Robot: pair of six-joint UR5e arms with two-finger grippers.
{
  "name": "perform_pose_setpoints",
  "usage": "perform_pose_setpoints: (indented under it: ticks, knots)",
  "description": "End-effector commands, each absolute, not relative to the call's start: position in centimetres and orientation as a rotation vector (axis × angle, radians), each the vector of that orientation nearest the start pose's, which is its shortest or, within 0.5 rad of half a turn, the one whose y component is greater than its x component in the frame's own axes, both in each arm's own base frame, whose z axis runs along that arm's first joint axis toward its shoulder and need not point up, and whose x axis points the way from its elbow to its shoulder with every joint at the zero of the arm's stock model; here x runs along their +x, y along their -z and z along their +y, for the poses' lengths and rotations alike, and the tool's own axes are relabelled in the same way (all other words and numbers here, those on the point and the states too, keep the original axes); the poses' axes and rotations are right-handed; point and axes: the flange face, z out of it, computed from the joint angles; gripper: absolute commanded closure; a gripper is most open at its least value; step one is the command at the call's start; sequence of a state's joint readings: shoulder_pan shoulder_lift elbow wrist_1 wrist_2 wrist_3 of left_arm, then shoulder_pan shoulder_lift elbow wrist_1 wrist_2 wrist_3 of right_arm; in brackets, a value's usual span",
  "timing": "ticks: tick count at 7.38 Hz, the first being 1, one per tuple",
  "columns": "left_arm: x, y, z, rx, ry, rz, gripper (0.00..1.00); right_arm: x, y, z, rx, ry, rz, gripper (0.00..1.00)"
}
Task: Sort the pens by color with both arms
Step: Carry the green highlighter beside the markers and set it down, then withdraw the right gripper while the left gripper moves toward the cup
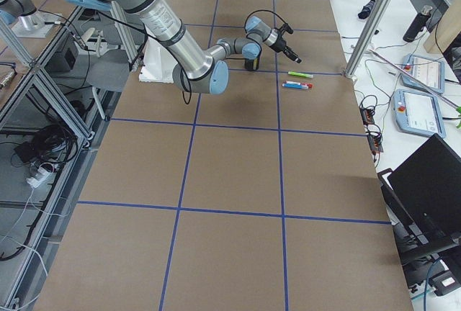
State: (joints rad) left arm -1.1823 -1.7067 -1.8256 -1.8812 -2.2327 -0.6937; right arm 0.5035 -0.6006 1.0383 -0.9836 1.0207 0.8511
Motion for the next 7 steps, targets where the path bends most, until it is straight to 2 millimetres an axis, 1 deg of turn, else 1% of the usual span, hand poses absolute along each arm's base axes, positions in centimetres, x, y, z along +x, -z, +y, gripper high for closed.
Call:
perform_pose_setpoints:
  ticks: [1, 2, 3, 4, 5, 6, 7]
  knots:
    - [15.6, -38.3, -55.8, 0.187, 0.149, 0.9, 0.01, -59.8, -18.4, -54.5, 0.996, -0.056, -0.62, 0.0]
    - [17.3, -36.1, -56.3, 0.159, 0.149, 0.895, 0.01, -54.9, -19.9, -55.0, 0.934, -0.021, -0.71, 0.0]
    - [20.0, -33.4, -56.3, 0.133, 0.183, 0.919, 0.01, -48.8, -23.1, -55.9, 0.863, -0.004, -0.744, 0.0]
    - [24.3, -29.9, -55.8, 0.099, 0.22, 0.948, 0.01, -44.8, -25.3, -56.3, 0.814, -0.004, -0.771, 0.0]
    - [29.3, -26.5, -54.9, 0.093, 0.246, 0.91, 0.01, -40.1, -29.2, -56.6, 0.725, 0.002, -0.799, 0.0]
    - [34.9, -22.8, -53.0, 0.076, 0.249, 0.874, 0.01, -34.1, -33.3, -57.3, 0.614, 0.001, -0.837, 0.0]
    - [38.9, -20.7, -51.0, 0.044, 0.263, 0.879, 0.01, -28.6, -37.3, -58.3, 0.477, -0.012, -0.873, 0.0]
